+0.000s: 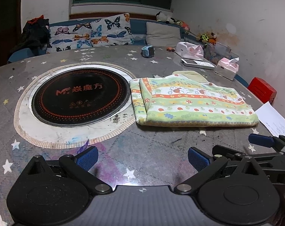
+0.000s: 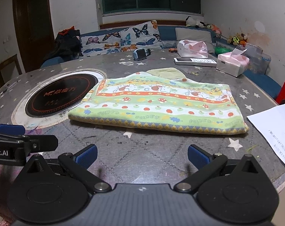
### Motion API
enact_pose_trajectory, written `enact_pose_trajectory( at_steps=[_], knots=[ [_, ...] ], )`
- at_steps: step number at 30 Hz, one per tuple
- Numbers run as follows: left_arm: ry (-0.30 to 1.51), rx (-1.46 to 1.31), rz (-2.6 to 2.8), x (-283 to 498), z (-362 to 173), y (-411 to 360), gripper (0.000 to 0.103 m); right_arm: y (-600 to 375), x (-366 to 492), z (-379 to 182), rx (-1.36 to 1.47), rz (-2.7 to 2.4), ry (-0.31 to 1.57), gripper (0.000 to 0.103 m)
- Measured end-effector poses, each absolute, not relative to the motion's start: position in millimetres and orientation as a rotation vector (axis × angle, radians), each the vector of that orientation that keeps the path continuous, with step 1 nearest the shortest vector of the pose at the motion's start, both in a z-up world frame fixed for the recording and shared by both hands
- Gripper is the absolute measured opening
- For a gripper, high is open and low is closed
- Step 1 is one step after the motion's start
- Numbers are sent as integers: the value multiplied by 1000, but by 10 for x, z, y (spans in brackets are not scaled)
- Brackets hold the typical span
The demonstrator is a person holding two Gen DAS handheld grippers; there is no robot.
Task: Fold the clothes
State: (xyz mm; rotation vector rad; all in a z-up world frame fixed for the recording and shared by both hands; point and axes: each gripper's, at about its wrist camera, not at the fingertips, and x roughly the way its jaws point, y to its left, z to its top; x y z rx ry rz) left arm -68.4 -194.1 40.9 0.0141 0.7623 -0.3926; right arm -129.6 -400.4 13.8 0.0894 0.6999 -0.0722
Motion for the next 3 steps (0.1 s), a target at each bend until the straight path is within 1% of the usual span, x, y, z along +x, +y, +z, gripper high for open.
enact_pose_trajectory(
  at_steps=[3],
  knots=[
    [759, 22, -396, -679, 415, -1947, 103, -4011, -1283, 135, 97, -74, 700, 103]
  ],
)
